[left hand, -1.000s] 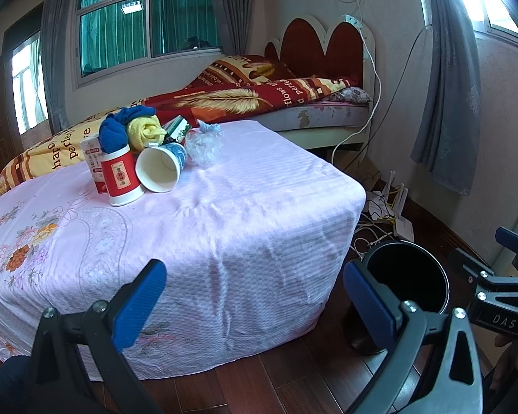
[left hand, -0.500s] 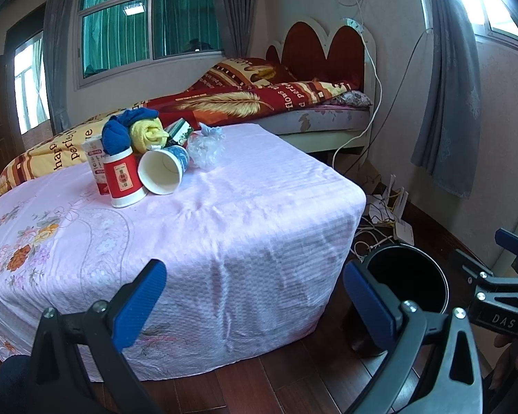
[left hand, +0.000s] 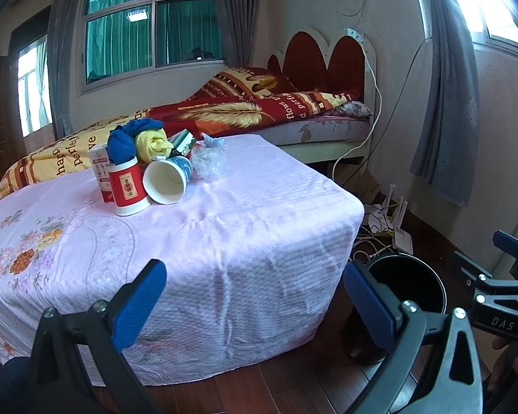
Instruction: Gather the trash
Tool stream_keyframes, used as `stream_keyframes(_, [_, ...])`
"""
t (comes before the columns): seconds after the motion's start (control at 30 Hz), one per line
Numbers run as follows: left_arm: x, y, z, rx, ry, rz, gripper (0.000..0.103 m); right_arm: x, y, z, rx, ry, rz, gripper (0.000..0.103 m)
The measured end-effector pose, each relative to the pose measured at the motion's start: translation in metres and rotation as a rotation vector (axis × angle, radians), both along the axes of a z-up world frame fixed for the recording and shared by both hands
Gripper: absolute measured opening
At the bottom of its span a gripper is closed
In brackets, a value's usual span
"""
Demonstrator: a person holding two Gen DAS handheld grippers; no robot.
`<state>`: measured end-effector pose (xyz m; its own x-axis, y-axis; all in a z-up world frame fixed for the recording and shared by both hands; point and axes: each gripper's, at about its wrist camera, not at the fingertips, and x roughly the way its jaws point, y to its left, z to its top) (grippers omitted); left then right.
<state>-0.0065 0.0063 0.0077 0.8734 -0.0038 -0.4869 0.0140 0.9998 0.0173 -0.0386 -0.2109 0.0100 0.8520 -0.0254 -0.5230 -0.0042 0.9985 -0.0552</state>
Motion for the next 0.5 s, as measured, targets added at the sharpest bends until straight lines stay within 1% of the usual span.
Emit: stream_keyframes(0.5, [-0.0011, 0.0020, 0.0014, -0.002, 0.000, 0.002, 0.103, -0.0007, 0.0023, -0.0005, 0.000, -0.003, 0.003, 0.103])
